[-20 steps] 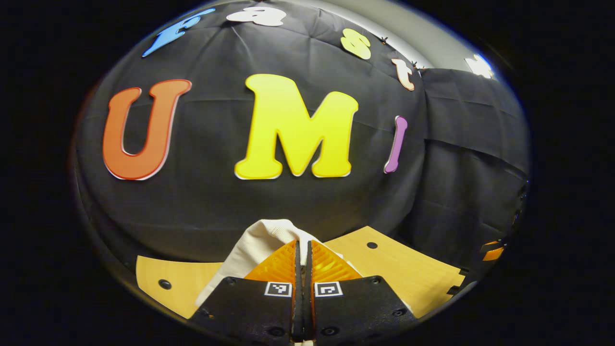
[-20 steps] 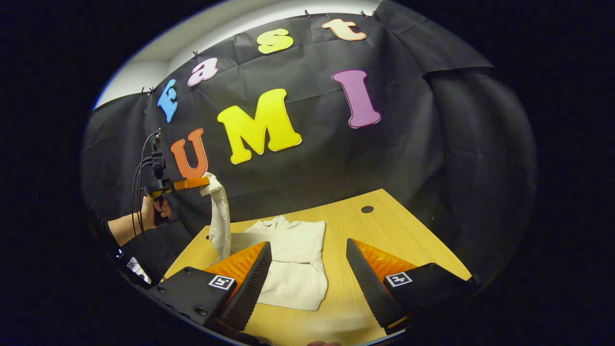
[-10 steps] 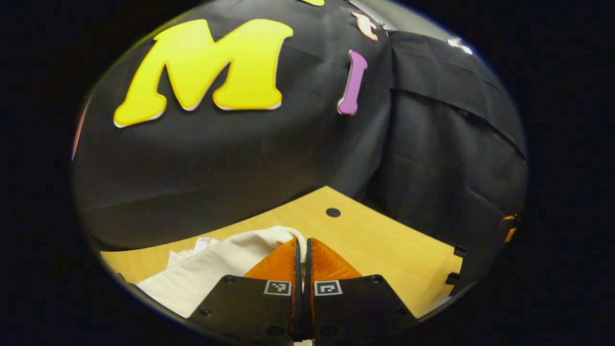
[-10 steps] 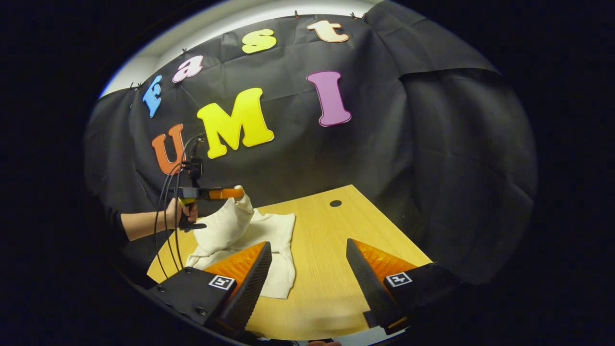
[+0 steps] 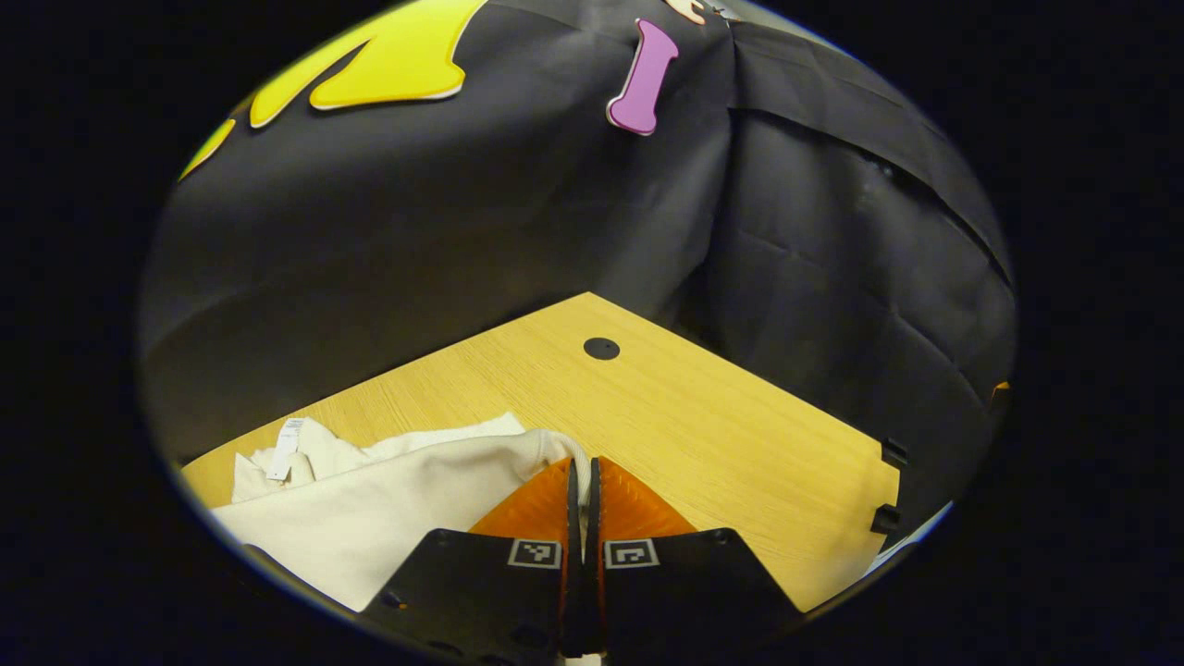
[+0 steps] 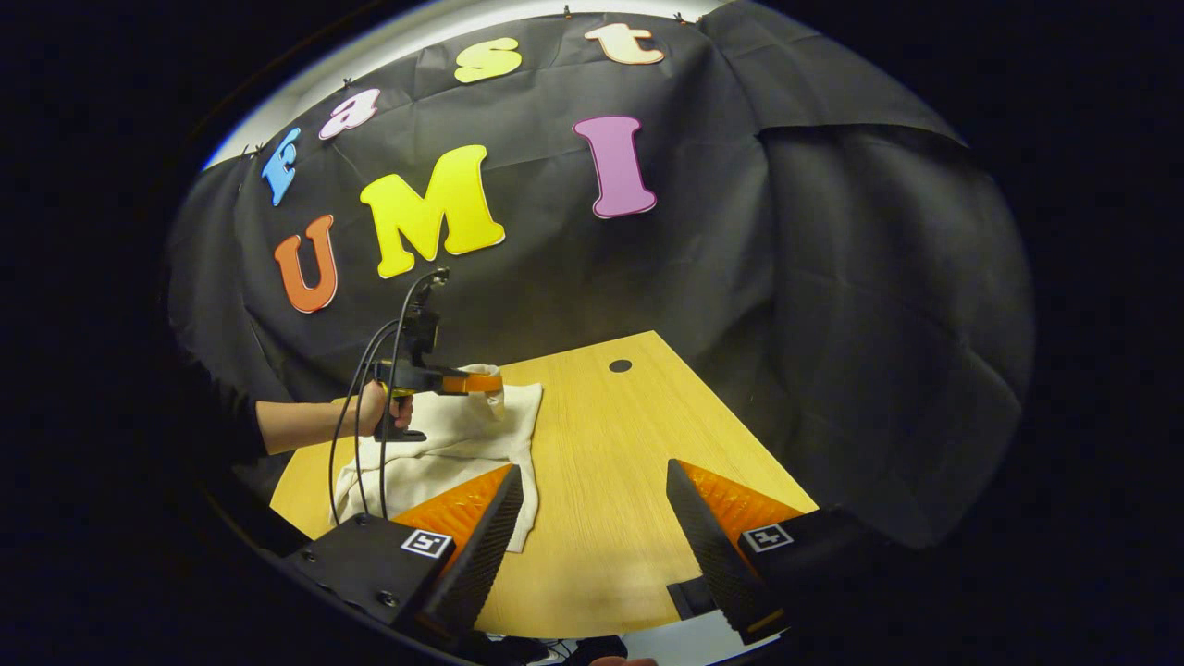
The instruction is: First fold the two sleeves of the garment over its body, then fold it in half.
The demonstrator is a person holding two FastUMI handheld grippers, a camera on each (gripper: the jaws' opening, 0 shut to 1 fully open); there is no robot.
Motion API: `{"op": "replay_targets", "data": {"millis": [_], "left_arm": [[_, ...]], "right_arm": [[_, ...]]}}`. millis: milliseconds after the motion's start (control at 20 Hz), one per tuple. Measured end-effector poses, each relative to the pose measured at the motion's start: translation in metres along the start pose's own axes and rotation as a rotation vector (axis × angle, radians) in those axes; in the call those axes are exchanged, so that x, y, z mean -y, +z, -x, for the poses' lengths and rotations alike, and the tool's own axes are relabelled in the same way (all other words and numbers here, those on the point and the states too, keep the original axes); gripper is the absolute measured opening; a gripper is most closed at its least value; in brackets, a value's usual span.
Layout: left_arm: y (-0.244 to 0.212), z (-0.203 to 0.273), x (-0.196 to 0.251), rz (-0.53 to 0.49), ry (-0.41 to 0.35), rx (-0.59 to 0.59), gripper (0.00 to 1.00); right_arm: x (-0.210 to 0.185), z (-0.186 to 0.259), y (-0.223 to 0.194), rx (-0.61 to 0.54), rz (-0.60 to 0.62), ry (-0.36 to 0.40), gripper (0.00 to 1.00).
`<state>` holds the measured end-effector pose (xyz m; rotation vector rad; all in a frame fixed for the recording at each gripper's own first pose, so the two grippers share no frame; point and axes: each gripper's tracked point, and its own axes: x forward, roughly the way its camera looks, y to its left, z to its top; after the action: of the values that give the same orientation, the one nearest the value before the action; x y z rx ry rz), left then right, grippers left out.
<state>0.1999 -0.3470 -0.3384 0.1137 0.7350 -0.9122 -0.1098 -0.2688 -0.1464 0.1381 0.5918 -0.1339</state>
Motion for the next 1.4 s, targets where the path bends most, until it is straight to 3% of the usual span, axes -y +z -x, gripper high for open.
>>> {"op": "replay_targets", "data": {"millis": [150, 400, 500, 550, 700, 750, 950, 1250, 1400], "left_arm": [[-0.015, -0.019, -0.026, -0.002, 0.094, -0.040, 0.03], [-0.014, -0.027, -0.016, 0.042, 0.101, -0.012, 0.18], [-0.011, -0.021, -0.013, 0.059, 0.126, 0.017, 0.46], [-0.012, -0.015, -0.013, 0.070, 0.137, 0.026, 0.74], [-0.015, 0.014, -0.014, 0.086, 0.182, 0.058, 0.99], [-0.016, 0.025, -0.017, 0.087, 0.201, 0.073, 1.00], [-0.021, 0.093, -0.025, 0.134, 0.283, 0.140, 1.00], [-0.014, 0.224, -0.047, 0.148, 0.565, 0.273, 0.99], [-0.008, 0.283, -0.042, 0.154, 0.648, 0.323, 0.99]], "right_arm": [[-0.001, -0.002, -0.001, -0.014, 0.005, 0.007, 0.97], [-0.002, -0.005, -0.005, -0.039, 0.004, 0.008, 0.97], [-0.009, -0.008, -0.002, -0.034, 0.019, 0.022, 0.97], [-0.014, -0.009, 0.001, -0.028, 0.028, 0.035, 0.97], [-0.030, -0.011, 0.006, -0.015, 0.055, 0.074, 0.97], [-0.036, -0.013, 0.006, -0.012, 0.061, 0.092, 0.94], [-0.065, -0.023, 0.008, 0.000, 0.073, 0.151, 0.97], [-0.115, -0.048, 0.020, 0.051, 0.136, 0.210, 0.98], [-0.141, -0.056, 0.020, 0.061, 0.156, 0.233, 0.98]]}}
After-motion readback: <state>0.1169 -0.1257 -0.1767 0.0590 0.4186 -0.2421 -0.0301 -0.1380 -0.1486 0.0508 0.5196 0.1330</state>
